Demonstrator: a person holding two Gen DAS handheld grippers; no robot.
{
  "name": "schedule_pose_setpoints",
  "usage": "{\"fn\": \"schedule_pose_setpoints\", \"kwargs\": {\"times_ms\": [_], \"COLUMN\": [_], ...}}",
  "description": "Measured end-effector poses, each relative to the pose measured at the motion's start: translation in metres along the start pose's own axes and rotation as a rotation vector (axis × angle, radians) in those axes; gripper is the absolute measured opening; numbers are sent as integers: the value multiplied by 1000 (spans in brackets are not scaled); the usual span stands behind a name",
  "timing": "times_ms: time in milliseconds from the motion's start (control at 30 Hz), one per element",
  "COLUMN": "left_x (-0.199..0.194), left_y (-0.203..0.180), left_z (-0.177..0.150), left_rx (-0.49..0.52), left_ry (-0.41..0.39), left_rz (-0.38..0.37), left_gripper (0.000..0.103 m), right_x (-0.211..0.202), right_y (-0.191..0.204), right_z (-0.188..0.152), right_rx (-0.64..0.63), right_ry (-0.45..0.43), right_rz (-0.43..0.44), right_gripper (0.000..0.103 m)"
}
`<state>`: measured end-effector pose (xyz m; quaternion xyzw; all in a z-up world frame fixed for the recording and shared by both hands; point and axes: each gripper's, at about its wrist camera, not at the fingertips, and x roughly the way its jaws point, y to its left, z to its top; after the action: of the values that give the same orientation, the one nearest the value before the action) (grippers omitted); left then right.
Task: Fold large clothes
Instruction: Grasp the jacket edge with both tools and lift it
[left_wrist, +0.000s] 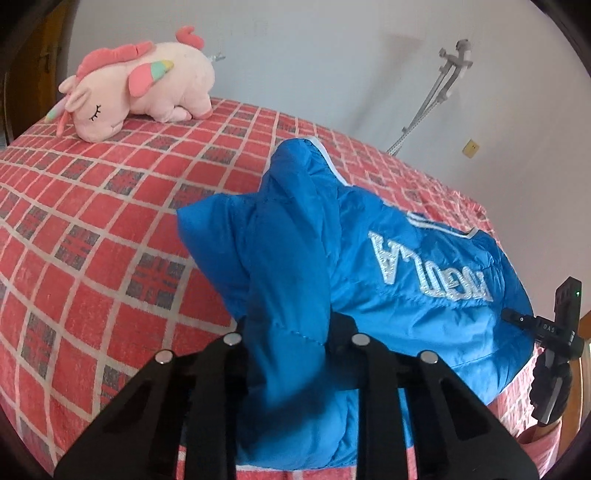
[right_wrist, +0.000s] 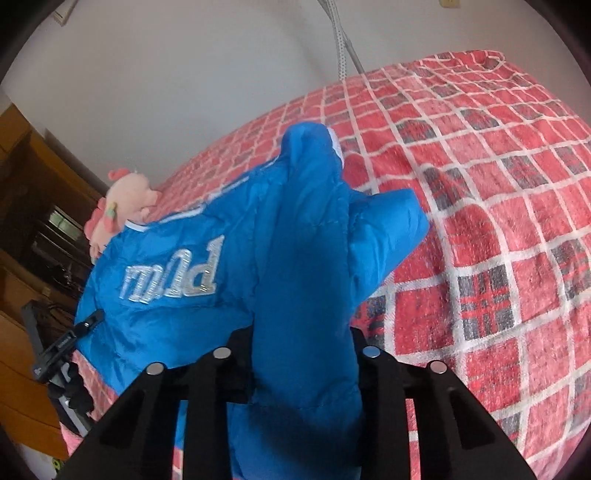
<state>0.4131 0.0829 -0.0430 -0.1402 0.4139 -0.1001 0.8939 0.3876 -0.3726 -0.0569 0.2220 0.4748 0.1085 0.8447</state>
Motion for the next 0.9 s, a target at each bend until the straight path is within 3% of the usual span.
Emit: {"fn": "schedule_pose_setpoints", "kwargs": {"times_ms": [333, 500, 900], "left_x": [-30, -68, -179], "left_y": [-11, -22, -4], "left_z": [4, -3, -90], "left_rx": [5, 40, 117], "left_ry": [-45, -67, -93], "left_rz": [-23, -59, -86], "left_gripper": [15, 15, 15], "right_x": [-30, -64, -142], "right_y": [17, 38, 77], "right_z": [-5, -22, -125], "right_rx": [-25, -60, -156], "right_ry": [-42, -70, -63], "right_rz": [41, 64, 122], "right_gripper": [27, 27, 26]}}
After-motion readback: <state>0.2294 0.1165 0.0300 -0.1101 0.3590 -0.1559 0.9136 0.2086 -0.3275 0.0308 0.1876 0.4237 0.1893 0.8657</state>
